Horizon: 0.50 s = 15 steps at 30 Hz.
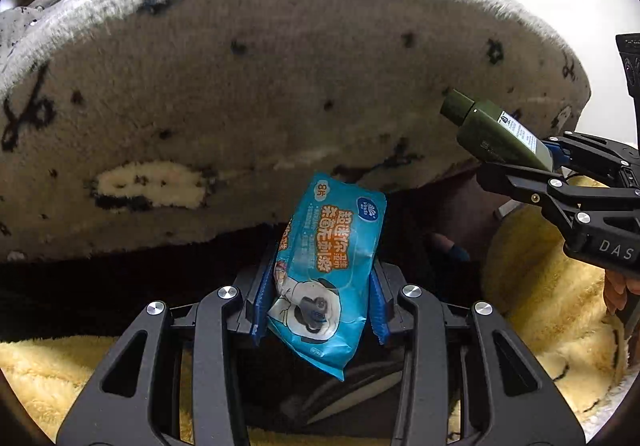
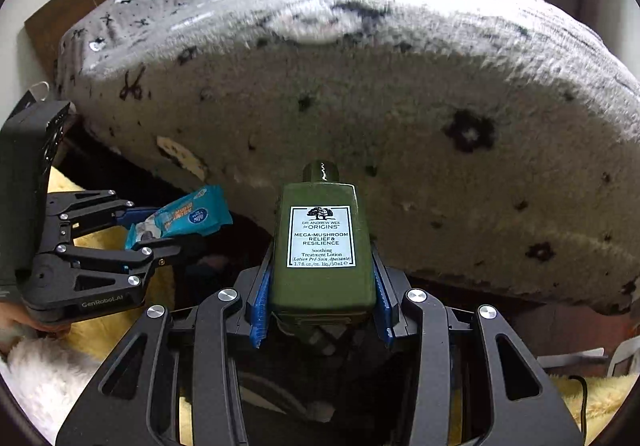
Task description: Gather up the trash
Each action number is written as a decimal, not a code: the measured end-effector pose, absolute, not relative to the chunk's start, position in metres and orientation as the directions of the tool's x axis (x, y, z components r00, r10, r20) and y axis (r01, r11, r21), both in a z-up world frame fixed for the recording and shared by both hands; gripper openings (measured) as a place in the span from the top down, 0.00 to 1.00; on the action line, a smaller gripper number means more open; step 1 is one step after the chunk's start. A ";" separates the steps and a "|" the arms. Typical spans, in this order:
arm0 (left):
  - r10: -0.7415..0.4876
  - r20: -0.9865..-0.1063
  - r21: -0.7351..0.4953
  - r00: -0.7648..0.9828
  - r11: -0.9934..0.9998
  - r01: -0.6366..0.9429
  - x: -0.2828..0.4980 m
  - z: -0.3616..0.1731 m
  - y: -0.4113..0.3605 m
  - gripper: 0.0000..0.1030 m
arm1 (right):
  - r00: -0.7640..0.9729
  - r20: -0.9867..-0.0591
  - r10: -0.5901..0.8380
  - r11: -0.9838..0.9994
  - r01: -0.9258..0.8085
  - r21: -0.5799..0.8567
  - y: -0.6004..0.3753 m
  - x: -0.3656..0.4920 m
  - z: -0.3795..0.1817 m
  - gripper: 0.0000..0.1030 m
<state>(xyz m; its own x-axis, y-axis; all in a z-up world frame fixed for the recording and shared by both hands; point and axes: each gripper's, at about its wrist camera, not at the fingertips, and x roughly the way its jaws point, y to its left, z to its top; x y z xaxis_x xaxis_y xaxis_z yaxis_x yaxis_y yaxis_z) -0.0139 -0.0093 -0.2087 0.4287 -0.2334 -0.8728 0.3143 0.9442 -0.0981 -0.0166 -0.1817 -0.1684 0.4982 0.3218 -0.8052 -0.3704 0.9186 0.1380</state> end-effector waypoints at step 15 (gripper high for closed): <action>-0.250 -0.923 -0.156 0.294 0.938 0.309 -0.005 -0.251 -0.009 0.63 | 0.338 -0.878 0.337 0.921 -0.311 0.234 -0.185 0.004 -0.219 0.59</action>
